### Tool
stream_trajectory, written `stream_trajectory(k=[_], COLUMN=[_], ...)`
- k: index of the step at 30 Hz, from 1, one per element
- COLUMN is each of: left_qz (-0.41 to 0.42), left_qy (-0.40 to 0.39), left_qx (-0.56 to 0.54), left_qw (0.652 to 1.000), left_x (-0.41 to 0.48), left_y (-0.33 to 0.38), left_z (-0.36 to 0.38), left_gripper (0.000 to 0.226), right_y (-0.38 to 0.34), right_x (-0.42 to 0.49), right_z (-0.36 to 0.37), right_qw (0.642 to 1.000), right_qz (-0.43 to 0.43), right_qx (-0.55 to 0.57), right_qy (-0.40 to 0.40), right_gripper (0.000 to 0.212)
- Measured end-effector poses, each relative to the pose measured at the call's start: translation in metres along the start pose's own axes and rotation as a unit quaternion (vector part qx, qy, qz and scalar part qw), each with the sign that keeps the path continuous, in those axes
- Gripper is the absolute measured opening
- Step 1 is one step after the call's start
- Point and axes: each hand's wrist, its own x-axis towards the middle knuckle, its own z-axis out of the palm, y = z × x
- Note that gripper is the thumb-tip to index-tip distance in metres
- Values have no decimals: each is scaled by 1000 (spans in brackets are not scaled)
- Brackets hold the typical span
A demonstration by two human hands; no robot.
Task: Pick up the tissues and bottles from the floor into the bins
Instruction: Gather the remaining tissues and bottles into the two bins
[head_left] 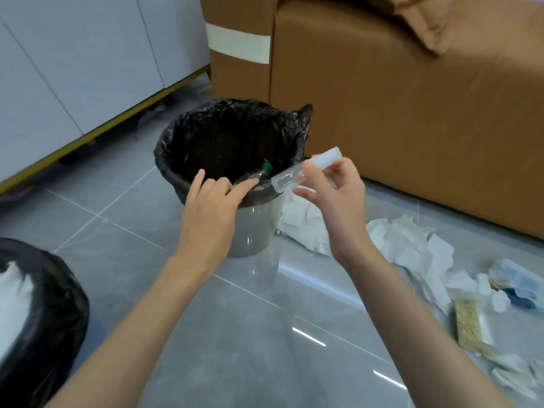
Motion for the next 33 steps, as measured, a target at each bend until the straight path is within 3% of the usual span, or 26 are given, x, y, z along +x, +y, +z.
stream_trajectory(k=[3, 5, 8, 11, 13, 18, 26, 33], left_qz=[19, 18, 11, -10, -29, -41, -27, -43], left_qy=[14, 11, -5, -19, -23, -25, -20, -40], left_qx=[-18, -11, -10, 1, 7, 13, -3, 11], left_qw=[1000, 1000, 1000, 1000, 999, 999, 999, 998], left_x=[-13, -25, -40, -50, -55, -63, -70, -89], left_y=[-5, -11, -18, -25, -28, -31, -30, -36], left_z=[-6, -13, -24, -32, -36, -42, -45, -61], left_gripper=[57, 60, 65, 73, 73, 72, 67, 71], right_y=[-7, -4, 7, 19, 23, 23, 23, 6], right_x=[7, 11, 14, 13, 12, 7, -9, -32], right_z=[18, 28, 33, 37, 39, 49, 41, 42], right_qw=[998, 988, 934, 878, 874, 875, 875, 861], right_qz=[-35, -79, -164, -187, -194, -217, -167, -172], right_qx=[-40, -126, -314, -435, -439, -422, -430, -428], right_qy=[-21, -31, -57, -69, -77, -98, -147, -214], right_gripper=[15, 11, 9, 7, 5, 26, 25, 26])
